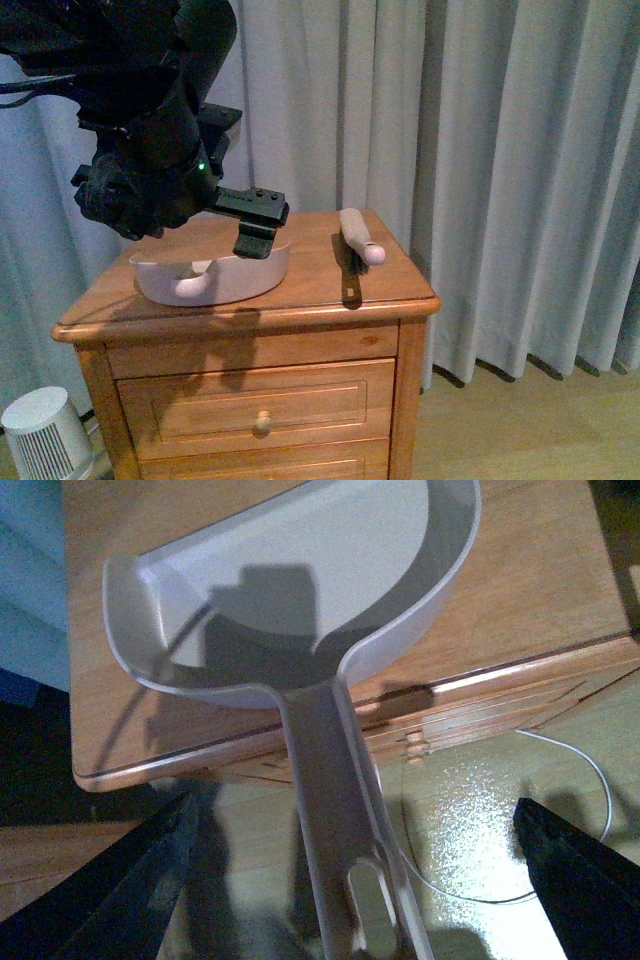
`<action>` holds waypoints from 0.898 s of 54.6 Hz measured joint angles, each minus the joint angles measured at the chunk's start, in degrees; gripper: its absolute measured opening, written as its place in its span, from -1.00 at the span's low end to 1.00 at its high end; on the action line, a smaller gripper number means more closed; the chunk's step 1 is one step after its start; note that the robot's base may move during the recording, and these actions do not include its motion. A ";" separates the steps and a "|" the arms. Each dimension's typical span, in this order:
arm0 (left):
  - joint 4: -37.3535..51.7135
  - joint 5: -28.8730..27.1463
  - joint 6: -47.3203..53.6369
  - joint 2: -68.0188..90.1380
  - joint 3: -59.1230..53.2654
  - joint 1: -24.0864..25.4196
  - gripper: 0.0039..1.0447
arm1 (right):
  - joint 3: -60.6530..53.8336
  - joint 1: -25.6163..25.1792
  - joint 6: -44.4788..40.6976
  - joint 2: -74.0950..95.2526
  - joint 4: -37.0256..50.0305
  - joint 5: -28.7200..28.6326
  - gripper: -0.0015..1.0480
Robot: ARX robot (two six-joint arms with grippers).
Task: Clean up trash
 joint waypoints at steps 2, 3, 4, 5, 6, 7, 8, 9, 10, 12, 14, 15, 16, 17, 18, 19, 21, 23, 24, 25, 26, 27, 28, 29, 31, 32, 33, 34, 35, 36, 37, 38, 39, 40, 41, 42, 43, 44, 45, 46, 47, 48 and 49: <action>-0.11 0.00 -0.46 0.37 0.00 0.07 0.86 | 0.00 0.00 0.00 0.00 0.00 0.00 0.86; -0.13 0.00 -0.55 0.44 0.00 0.07 0.86 | 0.00 0.00 0.00 0.00 0.00 0.00 0.86; -0.15 0.04 -0.81 0.68 0.02 0.11 0.86 | 0.00 0.00 0.00 0.00 0.00 0.00 0.86; -0.15 0.04 -0.98 0.94 0.07 0.17 0.86 | 0.00 0.00 0.00 0.00 0.00 0.00 0.86; -0.20 0.02 -1.16 1.20 0.11 0.24 0.86 | 0.00 0.00 0.00 0.00 0.00 0.00 0.86; -0.22 0.00 -1.31 1.29 0.15 0.28 0.86 | 0.00 0.00 0.00 0.00 0.00 0.00 0.86; -0.28 0.02 -1.44 1.49 0.17 0.39 0.86 | 0.00 0.00 0.00 0.00 0.00 0.00 0.86; -0.31 0.02 -1.49 1.70 0.17 0.48 0.86 | 0.00 0.00 0.00 0.00 0.00 0.00 0.86; -0.33 0.02 -1.66 1.92 0.17 0.59 0.86 | 0.00 0.00 0.00 0.00 0.00 0.00 0.86; -0.42 0.04 -1.84 2.23 0.22 0.74 0.86 | 0.00 0.00 0.00 0.00 0.00 0.00 0.86; -0.42 0.07 -2.01 2.64 0.22 1.01 0.86 | 0.00 0.00 0.00 0.00 0.00 0.00 0.86; -0.42 0.04 -2.03 2.71 0.24 1.11 0.86 | 0.00 0.00 0.00 0.00 0.00 0.00 0.86; -0.31 0.04 -2.10 2.80 0.24 1.20 0.86 | 0.00 0.00 0.00 0.00 0.00 0.00 0.86; -0.20 0.02 -2.14 2.91 0.24 1.29 0.86 | 0.00 0.00 0.00 0.00 0.00 0.00 0.86; -0.09 0.02 -2.19 2.99 0.24 1.33 0.86 | 0.00 0.00 0.00 0.00 0.00 0.00 0.86; -0.07 0.02 -2.19 2.99 0.24 1.38 0.86 | 0.00 0.00 0.00 0.00 0.00 0.00 0.86; 0.24 -0.04 -2.19 3.08 0.22 1.49 0.86 | 0.00 0.00 0.00 0.00 0.00 0.00 0.86; 0.39 -0.15 -2.19 3.15 0.22 1.55 0.86 | 0.00 0.00 0.00 0.00 0.00 0.00 0.86; 0.48 -0.24 -2.19 3.19 0.22 1.60 0.86 | 0.00 0.00 0.00 0.00 0.00 0.00 0.86; 0.57 -0.24 -2.19 3.19 0.22 1.62 0.86 | 0.00 0.00 0.00 0.00 0.00 0.00 0.86; 0.70 -0.22 -2.19 3.23 0.22 1.64 0.86 | 0.00 0.00 0.00 0.00 0.00 0.00 0.86; 0.72 -0.22 -2.19 3.26 0.22 1.66 0.86 | 0.00 0.00 0.00 0.00 0.00 0.00 0.86; 0.74 -0.22 -2.19 3.28 0.22 1.68 0.86 | 0.00 0.00 0.00 0.00 0.00 0.00 0.86; 0.76 -0.22 -2.19 3.30 0.20 1.70 0.86 | 0.00 0.00 0.00 0.00 0.00 0.00 0.86; 0.85 -0.22 -2.19 3.34 0.17 1.73 0.86 | 0.00 0.00 0.00 0.00 0.00 0.00 0.86; 0.92 -0.22 -2.19 3.43 0.15 1.75 0.86 | 0.00 0.00 0.00 0.00 0.00 0.00 0.86; 1.03 -0.22 -2.19 3.52 0.15 1.77 0.86 | 0.00 0.00 0.00 0.00 0.00 0.00 0.86; 1.05 -0.22 -2.19 3.58 0.15 1.77 0.86 | 0.00 0.00 0.00 0.00 0.00 0.00 0.86; 1.11 -0.22 -2.19 3.67 0.11 1.79 0.86 | 0.00 0.00 0.00 0.00 0.00 0.00 0.86; 1.22 -0.22 -2.19 3.78 0.04 1.84 0.86 | 0.00 0.00 0.00 0.00 0.00 0.00 0.86; 1.40 -0.22 -2.19 3.91 -0.07 1.86 0.86 | 0.00 0.00 0.00 0.00 0.00 0.00 0.86; 1.49 -0.22 -2.16 3.96 -0.15 1.88 0.86 | 0.00 0.00 0.00 0.00 0.00 0.00 0.86; 1.70 -0.22 -2.16 4.04 -0.42 1.90 0.86 | 0.00 0.00 0.00 0.00 0.00 0.00 0.86; 1.81 -0.24 -2.16 4.09 -0.72 1.95 0.86 | 0.00 0.00 0.00 0.00 0.00 0.00 0.86; 1.84 -0.22 -2.12 4.13 -0.85 1.97 0.86 | 0.00 0.00 0.00 0.00 0.00 0.00 0.86; 1.88 -0.22 -2.05 4.17 -1.11 2.01 0.86 | 0.00 0.00 0.00 0.00 0.00 0.00 0.86; 2.12 -0.20 -2.01 4.22 -1.60 2.05 0.86 | 0.00 0.00 0.00 0.00 0.00 0.00 0.86; 2.21 -0.20 -2.01 4.24 -1.84 2.12 0.86 | 0.00 0.00 0.00 0.00 0.00 0.00 0.86; 2.21 -0.20 -2.01 4.26 -1.99 2.19 0.86 | 0.00 0.00 0.00 0.00 0.00 0.00 0.86; 2.32 -0.22 -1.99 4.26 -2.14 2.25 0.86 | 0.00 0.00 0.00 0.00 0.00 0.00 0.86; 2.43 -0.22 -1.99 4.26 -2.25 2.27 0.86 | 0.00 0.00 0.00 0.00 0.00 0.00 0.86; 2.54 -0.22 -1.99 4.26 -2.38 2.34 0.86 | 0.00 0.00 0.00 0.00 0.00 0.00 0.86; 2.56 -0.20 -1.99 4.26 -2.45 2.38 0.86 | 0.00 0.00 0.00 0.00 0.00 0.00 0.86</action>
